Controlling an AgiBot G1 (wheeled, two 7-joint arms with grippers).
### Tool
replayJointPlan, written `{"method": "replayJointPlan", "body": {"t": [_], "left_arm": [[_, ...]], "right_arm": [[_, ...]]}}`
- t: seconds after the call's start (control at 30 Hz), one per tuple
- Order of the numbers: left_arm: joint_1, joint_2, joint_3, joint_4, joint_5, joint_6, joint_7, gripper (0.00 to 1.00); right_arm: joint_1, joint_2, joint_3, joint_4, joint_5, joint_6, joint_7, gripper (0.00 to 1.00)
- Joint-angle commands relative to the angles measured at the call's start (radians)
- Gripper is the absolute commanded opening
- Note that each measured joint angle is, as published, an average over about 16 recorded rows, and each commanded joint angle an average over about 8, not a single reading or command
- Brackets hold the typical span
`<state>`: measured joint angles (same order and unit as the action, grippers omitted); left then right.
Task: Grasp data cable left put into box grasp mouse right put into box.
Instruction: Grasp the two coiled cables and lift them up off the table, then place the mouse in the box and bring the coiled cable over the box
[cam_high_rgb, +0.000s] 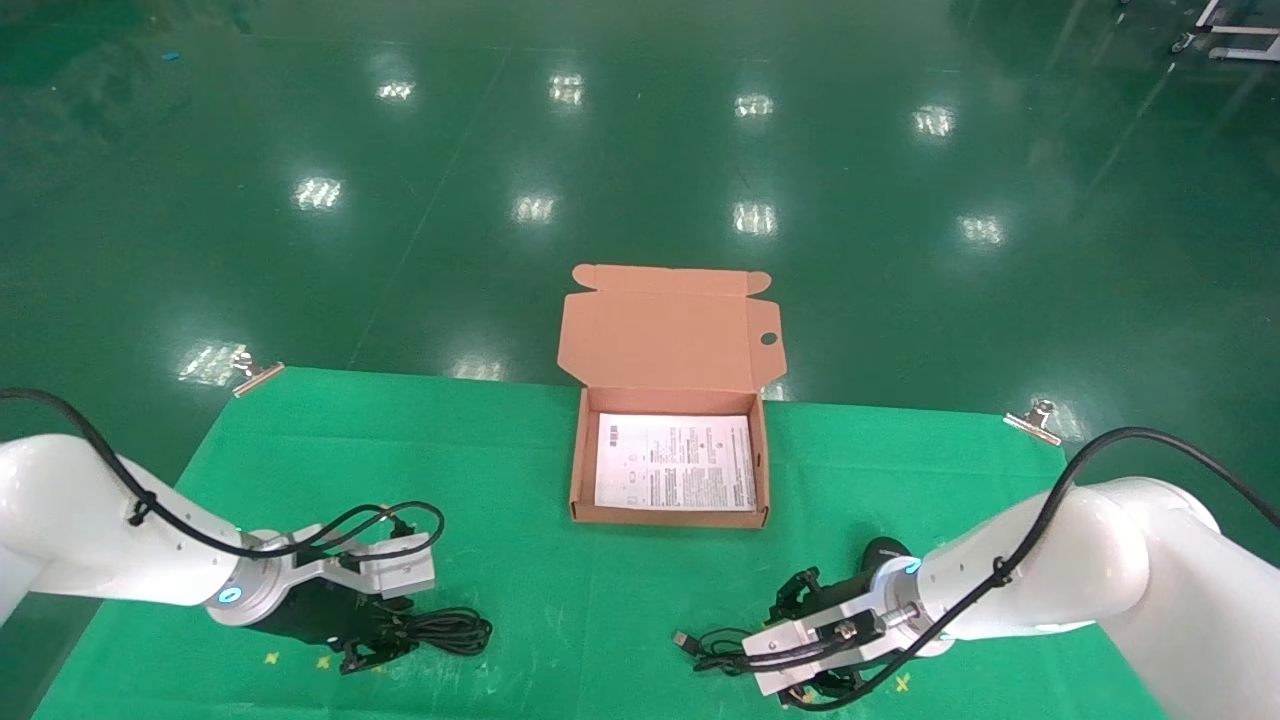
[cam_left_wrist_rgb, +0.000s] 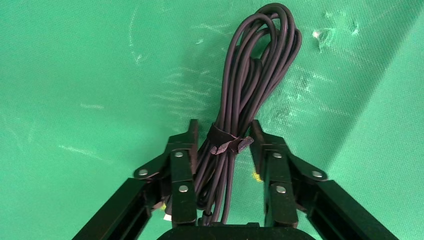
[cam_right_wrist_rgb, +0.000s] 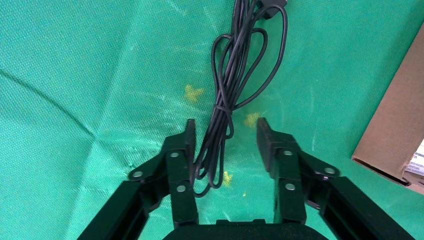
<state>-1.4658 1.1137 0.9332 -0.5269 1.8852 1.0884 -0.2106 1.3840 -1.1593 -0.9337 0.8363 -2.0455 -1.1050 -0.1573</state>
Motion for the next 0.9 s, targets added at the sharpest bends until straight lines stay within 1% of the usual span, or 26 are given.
{"method": "replayJointPlan", "body": {"t": [0.03,0.53,0.63,0.73,0.9], "left_arm": [[0.0,0.0,0.0,0.0,0.0,0.0,0.0,0.0],[-0.004,-0.003,0.002,-0.007,0.004,0.002,0.003,0.0],[-0.014,-0.017,0.004,-0.029,0.01,0.007,0.011,0.0],[-0.034,-0.042,0.005,-0.077,0.02,0.018,0.013,0.0],[-0.082,-0.102,-0.001,-0.223,0.044,0.034,-0.016,0.0]], "right_arm": [[0.0,0.0,0.0,0.0,0.0,0.0,0.0,0.0],[0.007,0.011,0.006,0.002,0.003,-0.002,0.007,0.0],[0.029,0.04,0.024,0.015,0.014,-0.009,0.028,0.0],[0.067,0.092,0.053,0.056,0.027,-0.02,0.064,0.0],[0.146,0.192,0.109,0.163,0.024,-0.024,0.149,0.0]]}}
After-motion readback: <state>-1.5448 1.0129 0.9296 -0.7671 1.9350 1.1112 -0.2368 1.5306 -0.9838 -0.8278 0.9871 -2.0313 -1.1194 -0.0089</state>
